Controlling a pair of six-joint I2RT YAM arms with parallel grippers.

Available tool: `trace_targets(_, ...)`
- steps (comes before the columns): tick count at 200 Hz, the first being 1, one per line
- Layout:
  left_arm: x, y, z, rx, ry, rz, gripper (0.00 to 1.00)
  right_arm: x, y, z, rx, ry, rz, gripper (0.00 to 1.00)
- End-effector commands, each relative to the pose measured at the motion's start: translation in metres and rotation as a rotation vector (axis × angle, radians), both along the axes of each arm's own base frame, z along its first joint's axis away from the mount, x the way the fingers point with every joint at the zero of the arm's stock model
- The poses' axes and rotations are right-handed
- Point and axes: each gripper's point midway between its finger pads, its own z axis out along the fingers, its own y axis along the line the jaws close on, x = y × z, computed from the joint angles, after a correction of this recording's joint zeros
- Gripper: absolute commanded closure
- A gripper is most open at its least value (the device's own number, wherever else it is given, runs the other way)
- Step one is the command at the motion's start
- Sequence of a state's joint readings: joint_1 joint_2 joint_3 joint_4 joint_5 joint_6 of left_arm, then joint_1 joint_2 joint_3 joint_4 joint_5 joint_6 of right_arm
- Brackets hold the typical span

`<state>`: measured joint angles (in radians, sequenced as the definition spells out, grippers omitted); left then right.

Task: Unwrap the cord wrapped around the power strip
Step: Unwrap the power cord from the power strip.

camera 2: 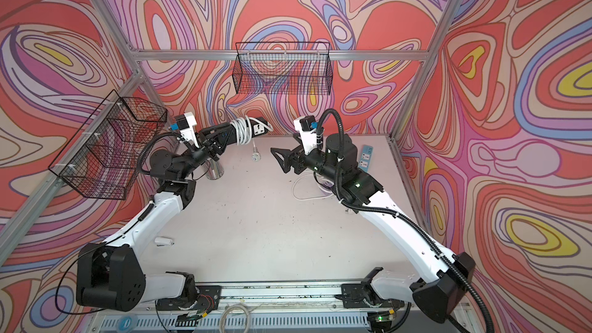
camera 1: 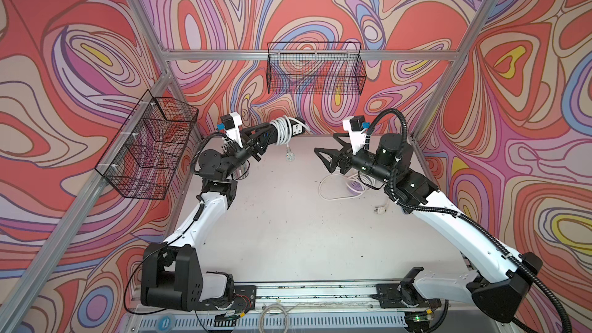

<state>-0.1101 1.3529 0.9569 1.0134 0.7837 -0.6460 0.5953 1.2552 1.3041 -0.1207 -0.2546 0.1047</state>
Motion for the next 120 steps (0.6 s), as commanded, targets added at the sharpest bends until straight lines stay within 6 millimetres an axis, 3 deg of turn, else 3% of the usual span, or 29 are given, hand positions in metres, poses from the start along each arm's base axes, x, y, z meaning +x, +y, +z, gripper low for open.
trace_targets(1,-0.025,-0.003,0.046,-0.032,-0.143,-0.087,1.00,0.004,-0.014,-0.006,-0.021,-0.012,-0.018,0.02)
trace_targets(65,-0.041,-0.011,0.059,-0.031,-0.195,-0.189,1.00,0.018,-0.012,-0.035,0.026,0.008,0.104,0.02)
trace_targets(120,-0.059,-0.019,0.064,0.001,-0.284,-0.232,1.00,0.026,0.012,-0.028,0.111,-0.043,0.279,0.04)
